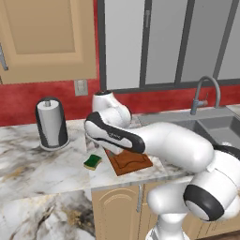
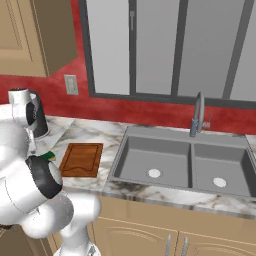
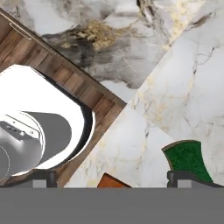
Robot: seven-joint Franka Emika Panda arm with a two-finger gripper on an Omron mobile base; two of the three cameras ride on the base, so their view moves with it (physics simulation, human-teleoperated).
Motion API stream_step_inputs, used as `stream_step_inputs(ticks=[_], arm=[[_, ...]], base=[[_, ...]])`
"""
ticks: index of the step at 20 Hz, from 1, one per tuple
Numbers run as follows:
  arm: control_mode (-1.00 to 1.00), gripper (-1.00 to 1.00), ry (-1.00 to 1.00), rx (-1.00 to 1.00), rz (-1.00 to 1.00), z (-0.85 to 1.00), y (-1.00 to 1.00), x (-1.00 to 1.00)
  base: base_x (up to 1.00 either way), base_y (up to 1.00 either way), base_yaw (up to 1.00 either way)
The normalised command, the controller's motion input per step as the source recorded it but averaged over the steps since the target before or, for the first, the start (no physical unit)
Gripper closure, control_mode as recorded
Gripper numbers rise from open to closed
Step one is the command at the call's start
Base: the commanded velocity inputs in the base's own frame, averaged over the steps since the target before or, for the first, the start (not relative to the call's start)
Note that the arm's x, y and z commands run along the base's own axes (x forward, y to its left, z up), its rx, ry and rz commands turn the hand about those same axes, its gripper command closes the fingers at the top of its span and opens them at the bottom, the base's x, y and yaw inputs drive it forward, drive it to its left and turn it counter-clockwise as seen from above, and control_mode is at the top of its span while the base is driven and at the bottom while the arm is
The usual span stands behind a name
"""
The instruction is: Pick up the sponge from the counter and clean the cutting board by briefly scrubbing or pressing down on the cutting board. Once finished, release the sponge.
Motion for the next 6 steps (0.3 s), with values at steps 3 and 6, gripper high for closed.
stream_step_inputs(ticks=[3,6], arm=[[-1.00,-1.00,-0.10,0.05,0.00,0.50,-0.37,-0.32],[-1.00,-1.00,-0.12,0.05,0.00,0.42,-0.41,-0.32]], base=[[0.00,0.00,0.00],[0.00,0.00,0.00]])
